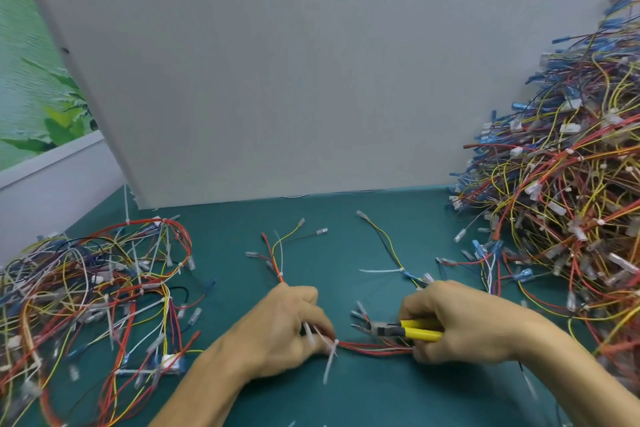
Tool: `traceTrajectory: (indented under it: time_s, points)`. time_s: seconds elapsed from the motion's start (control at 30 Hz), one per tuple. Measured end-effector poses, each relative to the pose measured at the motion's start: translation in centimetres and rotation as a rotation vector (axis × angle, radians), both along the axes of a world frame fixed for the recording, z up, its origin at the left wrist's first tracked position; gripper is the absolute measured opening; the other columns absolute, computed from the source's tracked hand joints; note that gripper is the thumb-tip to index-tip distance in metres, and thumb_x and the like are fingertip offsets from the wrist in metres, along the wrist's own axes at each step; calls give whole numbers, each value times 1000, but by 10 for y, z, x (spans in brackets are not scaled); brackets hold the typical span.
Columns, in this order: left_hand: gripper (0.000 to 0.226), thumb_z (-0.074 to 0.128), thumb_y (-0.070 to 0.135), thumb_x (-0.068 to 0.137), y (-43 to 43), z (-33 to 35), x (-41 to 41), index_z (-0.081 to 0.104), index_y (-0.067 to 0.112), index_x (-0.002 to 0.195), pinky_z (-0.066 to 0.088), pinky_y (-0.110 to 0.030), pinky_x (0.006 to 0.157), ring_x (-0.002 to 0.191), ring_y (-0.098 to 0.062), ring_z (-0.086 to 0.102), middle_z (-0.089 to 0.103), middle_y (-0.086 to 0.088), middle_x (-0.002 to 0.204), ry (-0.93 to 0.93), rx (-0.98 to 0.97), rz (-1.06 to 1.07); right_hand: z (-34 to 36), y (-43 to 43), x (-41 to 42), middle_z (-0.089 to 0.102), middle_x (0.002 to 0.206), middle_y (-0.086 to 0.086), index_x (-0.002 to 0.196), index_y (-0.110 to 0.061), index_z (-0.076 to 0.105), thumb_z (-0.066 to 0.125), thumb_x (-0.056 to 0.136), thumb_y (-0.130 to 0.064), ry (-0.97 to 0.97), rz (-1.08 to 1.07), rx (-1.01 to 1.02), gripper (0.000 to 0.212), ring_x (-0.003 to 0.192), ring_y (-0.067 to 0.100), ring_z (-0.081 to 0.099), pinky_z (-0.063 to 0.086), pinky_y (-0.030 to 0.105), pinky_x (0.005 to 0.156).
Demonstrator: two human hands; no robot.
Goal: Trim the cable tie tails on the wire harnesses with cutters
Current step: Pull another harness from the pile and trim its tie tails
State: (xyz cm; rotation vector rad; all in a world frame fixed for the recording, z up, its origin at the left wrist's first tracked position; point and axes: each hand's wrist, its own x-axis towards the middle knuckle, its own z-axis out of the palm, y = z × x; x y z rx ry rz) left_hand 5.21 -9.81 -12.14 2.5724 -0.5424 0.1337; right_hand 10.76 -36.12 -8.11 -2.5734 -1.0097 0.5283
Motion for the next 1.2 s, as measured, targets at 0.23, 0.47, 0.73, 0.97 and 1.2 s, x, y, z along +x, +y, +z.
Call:
traceTrajectory:
  time_s: [0.23, 0.47, 0.73, 0.97, 1.2]
  points:
    - [22, 64, 45, 81, -10, -3, 0, 73, 25, 82, 38, -20, 58, 61, -3, 48, 48, 14, 65, 99, -83, 21, 4, -1, 0, 53, 68, -12, 68, -36, 50, 73, 73, -47, -27, -17, -129, 26, 67, 4, 48, 37, 22, 59]
    - [8, 64, 32, 86, -10, -2, 2, 65, 26, 81, 39, -26, 63, 60, -14, 44, 56, -6, 64, 208, -261, 47, 13, 7, -11, 56, 76, 2, 80, -18, 52, 66, 72, -66, -123, -32, -194, 51, 84, 23, 54, 43, 38, 66]
    - [13, 62, 34, 84, -10, -4, 2, 64, 21, 81, 31, -28, 59, 58, -12, 35, 45, -1, 60, 246, -311, 60, 7, 21, -21, 56, 80, 0, 80, -18, 54, 65, 72, -63, -238, -6, -241, 47, 82, 24, 56, 47, 38, 69]
    - [15, 62, 36, 82, -9, -4, 2, 64, 21, 81, 32, -29, 60, 58, -12, 37, 48, -3, 60, 259, -322, 65, 8, 22, -21, 54, 79, -2, 82, -17, 55, 68, 70, -61, -272, 0, -265, 48, 81, 23, 53, 43, 35, 65]
    - [19, 61, 39, 80, -10, -4, 3, 64, 21, 82, 34, -29, 61, 59, -13, 39, 56, -20, 68, 255, -323, 77, 8, 23, -21, 54, 83, -2, 80, -20, 53, 66, 70, -62, -326, 9, -288, 45, 83, 24, 52, 36, 32, 60]
